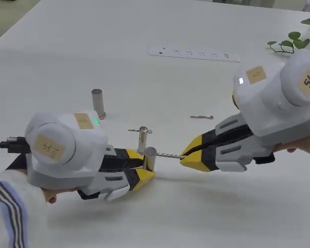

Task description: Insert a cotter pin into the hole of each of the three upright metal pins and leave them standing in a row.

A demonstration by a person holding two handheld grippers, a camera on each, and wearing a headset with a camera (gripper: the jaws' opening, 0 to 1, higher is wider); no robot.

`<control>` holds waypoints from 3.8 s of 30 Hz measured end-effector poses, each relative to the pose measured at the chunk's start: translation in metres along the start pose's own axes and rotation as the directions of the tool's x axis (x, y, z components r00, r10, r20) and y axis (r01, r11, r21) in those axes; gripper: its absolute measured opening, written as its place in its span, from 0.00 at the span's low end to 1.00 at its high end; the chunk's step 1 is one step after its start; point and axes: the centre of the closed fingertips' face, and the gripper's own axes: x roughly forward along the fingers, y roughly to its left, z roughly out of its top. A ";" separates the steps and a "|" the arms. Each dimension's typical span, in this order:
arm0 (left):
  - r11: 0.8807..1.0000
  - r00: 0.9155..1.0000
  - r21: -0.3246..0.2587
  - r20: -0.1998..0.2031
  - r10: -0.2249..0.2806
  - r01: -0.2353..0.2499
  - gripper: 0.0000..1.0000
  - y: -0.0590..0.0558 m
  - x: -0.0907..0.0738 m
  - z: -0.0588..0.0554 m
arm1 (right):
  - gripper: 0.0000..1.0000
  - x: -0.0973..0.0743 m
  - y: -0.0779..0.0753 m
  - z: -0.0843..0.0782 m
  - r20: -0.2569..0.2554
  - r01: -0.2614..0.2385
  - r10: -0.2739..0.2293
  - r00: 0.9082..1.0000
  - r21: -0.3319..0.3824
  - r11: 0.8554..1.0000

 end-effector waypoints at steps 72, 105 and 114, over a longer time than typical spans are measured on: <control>1.000 1.000 -0.003 -0.010 0.011 -0.011 0.12 -0.003 0.003 0.000 | 0.05 0.019 0.003 0.027 0.059 -0.022 0.022 0.998 0.009 1.000; 0.991 1.000 -0.135 0.012 -0.004 0.006 0.85 -0.010 -0.013 -0.004 | 0.28 0.038 0.012 0.031 0.130 -0.014 0.000 0.992 0.113 0.994; 0.987 0.999 -0.162 0.045 -0.012 0.019 0.99 -0.015 -0.019 -0.001 | 0.27 0.047 0.006 0.029 0.138 -0.006 -0.011 0.990 0.122 0.993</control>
